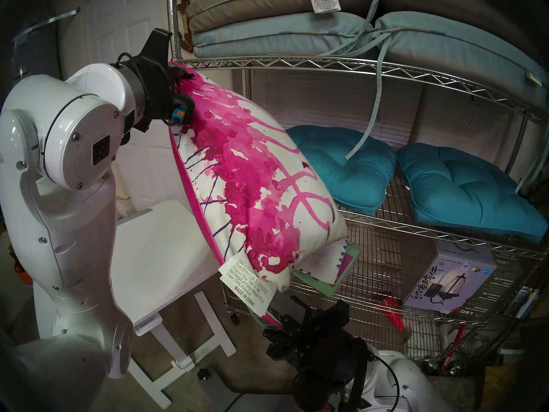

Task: Take cushion off the shelf

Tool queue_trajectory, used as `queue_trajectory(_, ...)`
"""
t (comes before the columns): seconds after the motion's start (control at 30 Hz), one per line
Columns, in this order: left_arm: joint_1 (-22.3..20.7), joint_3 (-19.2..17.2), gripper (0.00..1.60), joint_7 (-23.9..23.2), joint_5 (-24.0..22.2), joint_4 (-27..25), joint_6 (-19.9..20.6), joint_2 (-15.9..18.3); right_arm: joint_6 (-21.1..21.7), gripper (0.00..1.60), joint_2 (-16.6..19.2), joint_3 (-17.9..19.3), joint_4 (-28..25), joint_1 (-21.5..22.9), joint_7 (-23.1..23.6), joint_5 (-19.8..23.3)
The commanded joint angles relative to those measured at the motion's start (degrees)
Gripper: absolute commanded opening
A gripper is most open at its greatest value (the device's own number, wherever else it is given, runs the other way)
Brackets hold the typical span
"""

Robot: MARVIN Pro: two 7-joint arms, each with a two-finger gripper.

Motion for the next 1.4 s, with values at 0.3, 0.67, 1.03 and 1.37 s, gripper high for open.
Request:
queue_trajectory(0.3, -2.69, -4.51, 0.0, -1.88, 1.0, -0.31, -0.26, 2.49, -0.3, 0.0, 3.45, -4.93, 3.77, 5.19, 1.93, 0.34)
queue_trajectory(0.67, -3.55, -4.88, 0.0, -3.71, 0.2, -0.31, -0.47, 3.33, -0.01, 0.0, 4.89, -8.28, 5.83, 9.09, 2.4, 0.44)
queue_trajectory(1.03, -4.21, -5.73, 0.0, -5.99, -0.44, -0.31, -1.05, 4.25, -0.05, 0.0, 5.75, -11.52, 7.25, 13.25, 2.8, 0.49)
queue_trajectory(1.37, -3.62, -7.02, 0.0, -6.94, -0.99, -0.31, -1.75, 5.12, 0.04, 0.0, 6.5, -14.14, 8.82, 16.18, 3.02, 0.74)
